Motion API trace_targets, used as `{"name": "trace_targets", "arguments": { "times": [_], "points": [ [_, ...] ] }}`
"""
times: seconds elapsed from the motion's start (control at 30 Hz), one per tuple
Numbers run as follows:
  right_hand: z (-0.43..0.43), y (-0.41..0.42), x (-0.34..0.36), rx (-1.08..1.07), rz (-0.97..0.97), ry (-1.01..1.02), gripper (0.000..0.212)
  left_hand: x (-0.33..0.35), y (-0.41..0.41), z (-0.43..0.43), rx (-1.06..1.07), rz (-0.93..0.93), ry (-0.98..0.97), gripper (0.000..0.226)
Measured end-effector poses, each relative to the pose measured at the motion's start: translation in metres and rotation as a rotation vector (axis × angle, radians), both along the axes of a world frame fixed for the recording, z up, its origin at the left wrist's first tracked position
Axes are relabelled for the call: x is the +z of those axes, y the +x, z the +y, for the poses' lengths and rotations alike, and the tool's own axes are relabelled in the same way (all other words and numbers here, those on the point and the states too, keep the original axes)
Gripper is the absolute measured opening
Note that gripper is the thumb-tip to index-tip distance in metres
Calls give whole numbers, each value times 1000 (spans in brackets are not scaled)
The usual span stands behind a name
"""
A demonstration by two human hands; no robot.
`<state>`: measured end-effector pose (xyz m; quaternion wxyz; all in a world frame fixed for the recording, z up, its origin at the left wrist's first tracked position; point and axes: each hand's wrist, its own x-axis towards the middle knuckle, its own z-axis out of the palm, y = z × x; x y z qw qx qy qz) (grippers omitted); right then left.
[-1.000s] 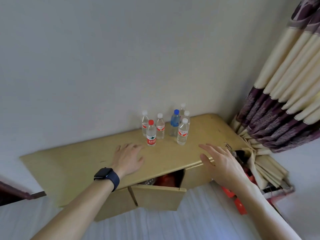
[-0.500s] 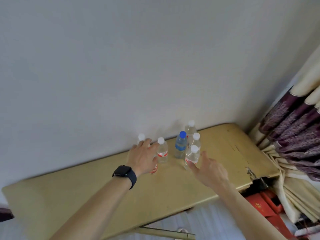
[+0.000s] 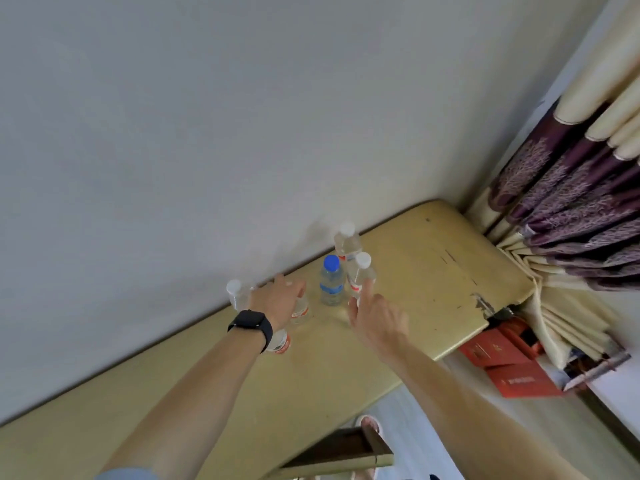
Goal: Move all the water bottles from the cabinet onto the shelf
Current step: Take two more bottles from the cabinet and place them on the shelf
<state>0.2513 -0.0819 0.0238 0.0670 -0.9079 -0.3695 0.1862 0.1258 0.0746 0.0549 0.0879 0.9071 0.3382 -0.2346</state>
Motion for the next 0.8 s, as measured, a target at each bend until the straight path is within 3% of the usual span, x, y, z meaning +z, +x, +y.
{"name": "trace_targets", "arguments": {
  "times": [0.13,0.3,0.5,0.7,0.8],
  "points": [
    [-8,-7,2,-12,-42,-70,57,-1,4,-4,-170,-26,-85,19],
    [-44,-23,1,-136,111,39,36,11,14,-11,-336,-32,-119,26],
    [-124,-69,18,-220,-15,84,27,17,15,-51,-407,-185,-248,28],
    [-221,-121,34,-430,-66,132,18,33,16,-127,-783,-271,-29,33],
    [-276,-149,45,-579,-99,132,20,43,19,-178,-944,-264,-59,36]
  ]
}}
